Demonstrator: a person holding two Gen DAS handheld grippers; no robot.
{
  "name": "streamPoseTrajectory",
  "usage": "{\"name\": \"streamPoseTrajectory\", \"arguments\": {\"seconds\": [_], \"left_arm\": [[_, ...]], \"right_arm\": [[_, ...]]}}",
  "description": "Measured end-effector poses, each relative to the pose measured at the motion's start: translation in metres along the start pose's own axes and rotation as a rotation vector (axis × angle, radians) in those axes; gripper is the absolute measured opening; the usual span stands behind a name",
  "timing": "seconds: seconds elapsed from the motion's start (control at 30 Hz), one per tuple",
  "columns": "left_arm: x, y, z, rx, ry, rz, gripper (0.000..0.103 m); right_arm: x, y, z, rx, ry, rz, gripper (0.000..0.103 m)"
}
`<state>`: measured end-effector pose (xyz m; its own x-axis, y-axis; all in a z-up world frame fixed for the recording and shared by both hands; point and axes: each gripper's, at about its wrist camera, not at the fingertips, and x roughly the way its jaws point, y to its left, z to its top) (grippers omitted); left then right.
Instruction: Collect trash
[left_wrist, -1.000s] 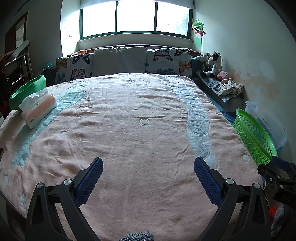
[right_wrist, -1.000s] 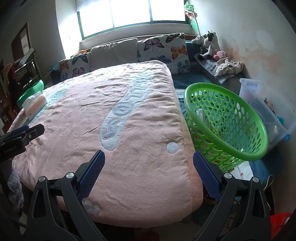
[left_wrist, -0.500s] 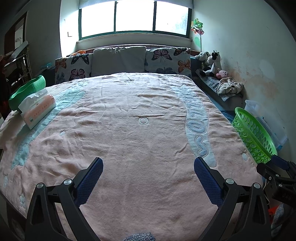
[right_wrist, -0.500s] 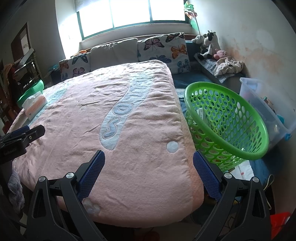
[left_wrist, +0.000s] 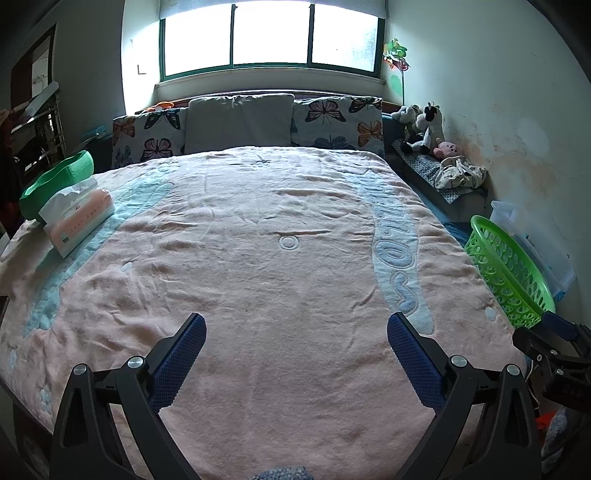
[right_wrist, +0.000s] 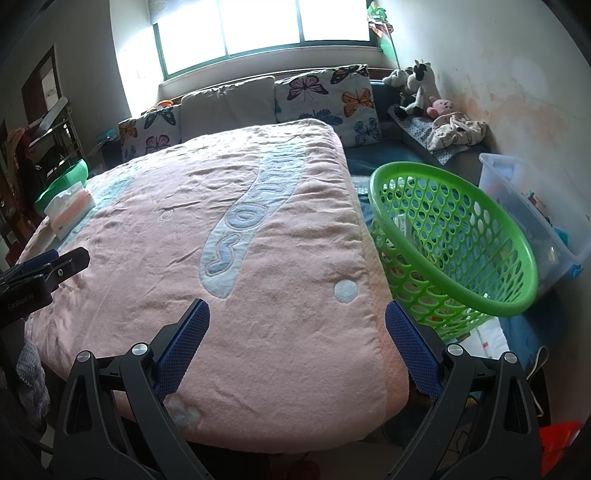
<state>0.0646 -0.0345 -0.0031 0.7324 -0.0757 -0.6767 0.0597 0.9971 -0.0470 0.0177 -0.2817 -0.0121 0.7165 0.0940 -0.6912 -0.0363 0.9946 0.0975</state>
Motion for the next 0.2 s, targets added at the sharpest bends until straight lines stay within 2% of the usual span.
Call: {"name": "streamPoseTrajectory", "arguments": {"seconds": [0.2], "left_arm": [[0.0004,0.0003,-0.0007,0.005,0.001,0.006,0.095]], "right_arm": [[-0.0001,0.0,0.0,-0.002,-0.003,0.0,0.095]]}}
